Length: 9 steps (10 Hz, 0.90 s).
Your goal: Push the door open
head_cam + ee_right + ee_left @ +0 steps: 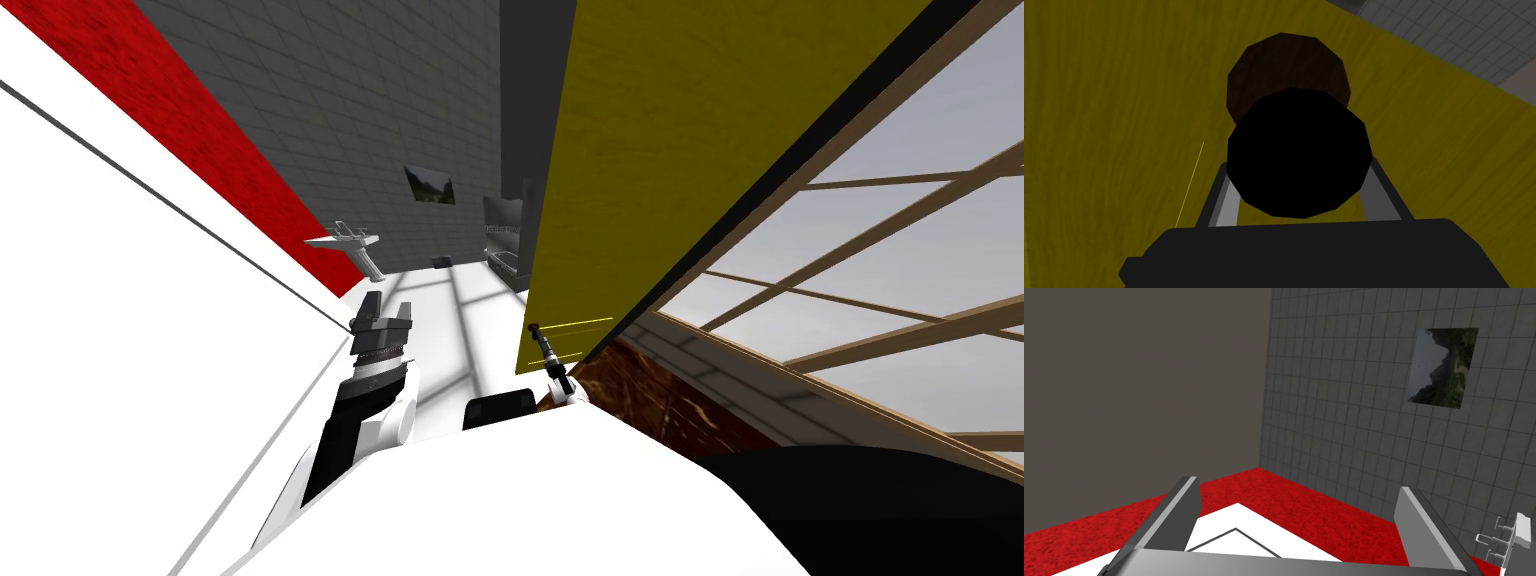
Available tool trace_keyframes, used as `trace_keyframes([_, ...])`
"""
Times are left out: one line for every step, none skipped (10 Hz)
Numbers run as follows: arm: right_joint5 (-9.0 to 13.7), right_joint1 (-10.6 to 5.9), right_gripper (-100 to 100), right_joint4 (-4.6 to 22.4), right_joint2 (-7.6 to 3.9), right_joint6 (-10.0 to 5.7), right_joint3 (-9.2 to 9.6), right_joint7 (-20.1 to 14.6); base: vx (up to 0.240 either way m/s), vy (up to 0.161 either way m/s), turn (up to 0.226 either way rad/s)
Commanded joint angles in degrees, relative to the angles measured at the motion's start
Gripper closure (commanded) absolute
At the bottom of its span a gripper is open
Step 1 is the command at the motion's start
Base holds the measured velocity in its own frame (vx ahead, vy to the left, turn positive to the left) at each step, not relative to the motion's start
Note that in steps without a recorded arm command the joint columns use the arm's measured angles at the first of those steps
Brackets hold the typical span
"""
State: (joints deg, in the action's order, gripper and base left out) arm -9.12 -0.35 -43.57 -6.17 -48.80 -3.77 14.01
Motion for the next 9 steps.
trace_keyframes([0.9, -0.40, 100, 0.1, -0.13, 0.10, 0.40, -2.9, 0.054, 0.011, -0.042])
trace_keyframes([0.9, -0.40, 100, 0.1, -0.13, 0.10, 0.40, -3.3, 0.044, 0.012, -0.032])
trace_keyframes([1.7, -0.71, 100, 0.4, -0.12, 0.14, 0.87, -5.5, 0.050, 0.018, -0.068])
trace_keyframes([2.4, -1.02, 100, 0.7, -0.11, 0.17, 1.35, -7.0, 0.077, 0.031, -0.100])
trace_keyframes([2.4, -1.02, 100, 0.7, -0.11, 0.17, 1.35, -8.0, 0.055, 0.014, -0.041])
trace_keyframes([3.2, -1.34, 100, 1.0, -0.10, 0.21, 1.83, -10.0, 0.043, 0.006, -0.056])
trace_keyframes([3.2, -1.34, 100, 1.0, -0.10, 0.21, 1.83, -10.4, 0.040, 0.008, -0.031])
trace_keyframes([3.9, -1.65, 100, 1.3, -0.09, 0.24, 2.32, -12.6, 0.048, 0.012, -0.066])
trace_keyframes([3.9, -1.65, 100, 1.3, -0.09, 0.24, 2.32, -12.8, 0.040, 0.014, -0.034])
